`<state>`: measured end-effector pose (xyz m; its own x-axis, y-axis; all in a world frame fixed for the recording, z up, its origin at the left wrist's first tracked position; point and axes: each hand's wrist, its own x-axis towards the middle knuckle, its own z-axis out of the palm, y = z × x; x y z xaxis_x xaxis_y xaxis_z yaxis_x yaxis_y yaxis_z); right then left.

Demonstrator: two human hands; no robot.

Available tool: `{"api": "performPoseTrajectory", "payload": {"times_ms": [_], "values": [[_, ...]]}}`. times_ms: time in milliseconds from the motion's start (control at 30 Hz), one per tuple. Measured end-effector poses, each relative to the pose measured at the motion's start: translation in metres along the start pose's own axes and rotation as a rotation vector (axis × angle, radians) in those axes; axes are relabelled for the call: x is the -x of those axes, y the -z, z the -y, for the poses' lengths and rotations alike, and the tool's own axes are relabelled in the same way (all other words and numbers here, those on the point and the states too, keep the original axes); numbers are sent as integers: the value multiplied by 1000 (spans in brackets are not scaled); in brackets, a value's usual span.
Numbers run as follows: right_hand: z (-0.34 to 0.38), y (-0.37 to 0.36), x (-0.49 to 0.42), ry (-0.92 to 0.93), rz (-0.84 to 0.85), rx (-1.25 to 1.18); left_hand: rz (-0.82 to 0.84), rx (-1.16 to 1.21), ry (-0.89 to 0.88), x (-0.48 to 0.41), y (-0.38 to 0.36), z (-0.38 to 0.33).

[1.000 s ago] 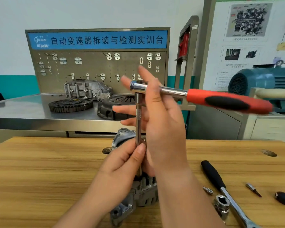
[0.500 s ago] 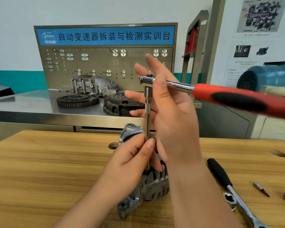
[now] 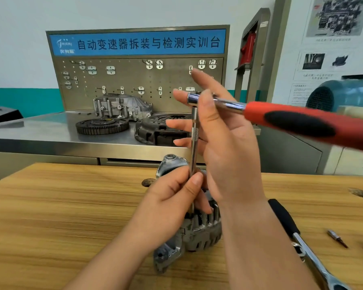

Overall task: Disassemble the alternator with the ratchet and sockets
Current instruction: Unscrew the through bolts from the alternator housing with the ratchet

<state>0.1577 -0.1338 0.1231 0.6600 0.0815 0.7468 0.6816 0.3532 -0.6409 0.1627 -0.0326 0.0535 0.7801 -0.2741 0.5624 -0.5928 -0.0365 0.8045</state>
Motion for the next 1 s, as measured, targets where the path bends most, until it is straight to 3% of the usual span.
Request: {"api": "performPoseTrajectory", "payload": {"times_ms": [200, 467, 767, 867, 1000], "values": [[-3, 1, 1, -138, -75, -135, 40, 75, 14, -2, 2, -1], [0, 3, -1, 155, -14, 97, 3, 110, -5, -2, -1, -2], [-7, -3, 0, -169, -23, -189, 42, 164, 25, 1, 0, -3], [-7, -3, 1, -96, -46, -96, 18, 124, 30, 1, 2, -2], [-4, -2, 1, 135, -69, 99, -30, 64, 32, 1, -1, 0]]}}
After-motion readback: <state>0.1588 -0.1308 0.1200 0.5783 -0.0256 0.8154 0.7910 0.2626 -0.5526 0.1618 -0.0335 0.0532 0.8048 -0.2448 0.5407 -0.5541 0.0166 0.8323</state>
